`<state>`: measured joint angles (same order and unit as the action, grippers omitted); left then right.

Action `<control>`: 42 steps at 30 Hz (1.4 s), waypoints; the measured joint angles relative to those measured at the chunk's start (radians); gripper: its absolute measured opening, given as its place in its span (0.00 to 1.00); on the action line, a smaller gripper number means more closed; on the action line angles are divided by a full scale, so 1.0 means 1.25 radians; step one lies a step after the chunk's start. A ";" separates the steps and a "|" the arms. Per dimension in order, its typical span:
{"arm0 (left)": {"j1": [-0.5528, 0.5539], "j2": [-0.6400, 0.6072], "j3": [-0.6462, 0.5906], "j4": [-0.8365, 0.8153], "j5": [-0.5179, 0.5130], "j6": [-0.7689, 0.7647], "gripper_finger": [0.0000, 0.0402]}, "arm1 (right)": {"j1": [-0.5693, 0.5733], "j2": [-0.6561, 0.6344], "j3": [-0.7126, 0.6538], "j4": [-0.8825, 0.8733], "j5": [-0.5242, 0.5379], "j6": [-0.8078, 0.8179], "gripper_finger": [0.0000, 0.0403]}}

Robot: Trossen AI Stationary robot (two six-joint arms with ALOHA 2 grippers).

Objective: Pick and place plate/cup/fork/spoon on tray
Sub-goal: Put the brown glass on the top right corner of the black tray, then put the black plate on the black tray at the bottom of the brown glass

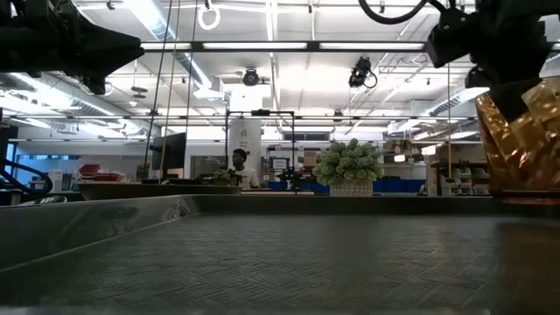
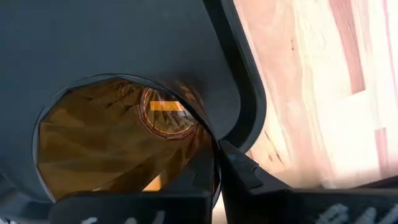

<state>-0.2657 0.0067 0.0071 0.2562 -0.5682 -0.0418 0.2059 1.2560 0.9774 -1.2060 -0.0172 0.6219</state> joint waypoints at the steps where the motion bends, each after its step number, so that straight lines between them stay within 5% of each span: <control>1: 0.000 0.000 0.000 0.000 0.000 0.000 0.27 | 0.002 -0.009 -0.008 0.003 0.001 0.009 0.04; 22: 0.000 0.000 0.000 0.000 0.000 0.001 0.27 | 0.002 -0.111 -0.131 0.034 0.020 0.108 0.04; 42: 0.000 0.000 0.000 0.001 -0.011 0.001 0.27 | 0.000 -0.110 -0.105 0.027 0.041 0.115 0.27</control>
<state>-0.2657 0.0067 0.0070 0.2573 -0.5823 -0.0406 0.2054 1.1191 0.8464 -1.1726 0.0341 0.7650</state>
